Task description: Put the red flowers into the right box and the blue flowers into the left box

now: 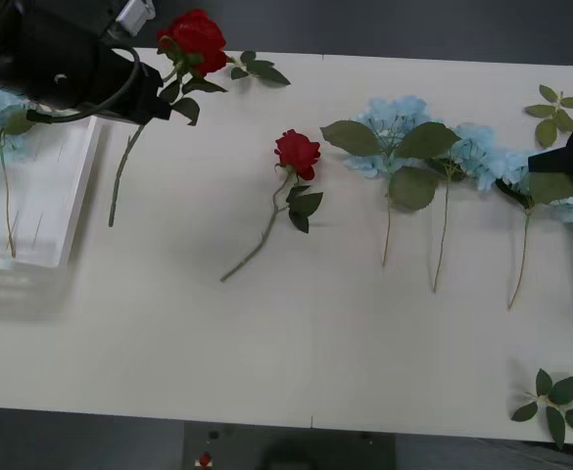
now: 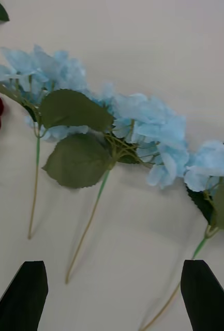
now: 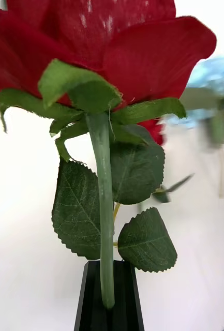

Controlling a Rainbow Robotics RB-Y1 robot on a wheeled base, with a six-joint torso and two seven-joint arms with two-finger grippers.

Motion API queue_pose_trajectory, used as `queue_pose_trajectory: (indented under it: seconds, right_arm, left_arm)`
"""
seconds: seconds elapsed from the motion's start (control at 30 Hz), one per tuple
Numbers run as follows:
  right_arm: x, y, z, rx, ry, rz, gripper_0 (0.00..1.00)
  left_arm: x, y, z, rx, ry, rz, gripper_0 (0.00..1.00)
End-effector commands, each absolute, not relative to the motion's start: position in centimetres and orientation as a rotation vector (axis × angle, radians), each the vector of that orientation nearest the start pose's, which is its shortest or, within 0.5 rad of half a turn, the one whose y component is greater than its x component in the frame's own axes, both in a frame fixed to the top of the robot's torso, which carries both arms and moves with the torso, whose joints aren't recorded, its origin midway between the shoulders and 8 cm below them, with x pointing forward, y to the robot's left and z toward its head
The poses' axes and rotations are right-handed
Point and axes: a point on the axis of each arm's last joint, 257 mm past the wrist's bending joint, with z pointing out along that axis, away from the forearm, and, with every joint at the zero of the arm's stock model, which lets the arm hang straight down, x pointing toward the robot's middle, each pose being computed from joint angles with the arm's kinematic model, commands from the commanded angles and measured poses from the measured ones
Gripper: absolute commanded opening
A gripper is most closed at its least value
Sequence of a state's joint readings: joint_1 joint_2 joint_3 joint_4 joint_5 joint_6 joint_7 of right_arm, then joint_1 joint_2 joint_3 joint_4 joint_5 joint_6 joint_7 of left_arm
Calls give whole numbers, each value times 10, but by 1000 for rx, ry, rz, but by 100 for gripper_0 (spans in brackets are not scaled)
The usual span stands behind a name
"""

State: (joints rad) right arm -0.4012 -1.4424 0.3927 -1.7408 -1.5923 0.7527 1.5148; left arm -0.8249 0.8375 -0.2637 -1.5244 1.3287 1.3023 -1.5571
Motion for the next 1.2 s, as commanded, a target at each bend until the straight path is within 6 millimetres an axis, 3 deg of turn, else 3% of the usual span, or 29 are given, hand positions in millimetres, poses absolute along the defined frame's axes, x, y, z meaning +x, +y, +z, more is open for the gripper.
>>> queue_pose_trajectory:
  seconds: [0.03, 0.33, 0.67, 0.97, 1.2]
  right_arm:
    - [499, -315, -99, -235, 2279, 419, 75]
    - [470, -279, -93, -118, 2191, 560, 75]
    - [448, -250, -96, -46, 2114, 652, 75]
    - [440, -249, -97, -17, 2048, 695, 75]
    - [437, -251, -102, -59, 2010, 700, 75]
  left_arm:
    - [523, 130, -63, 818, 2140, -725, 0]
    - [489, 76, -12, 1076, 1618, -946, 0]
    - [465, 37, 28, 1183, 1180, -933, 0]
    - [452, -5, 26, 1136, 1127, -1059, 0]
    - [456, -41, 19, 1065, 1144, -1095, 0]
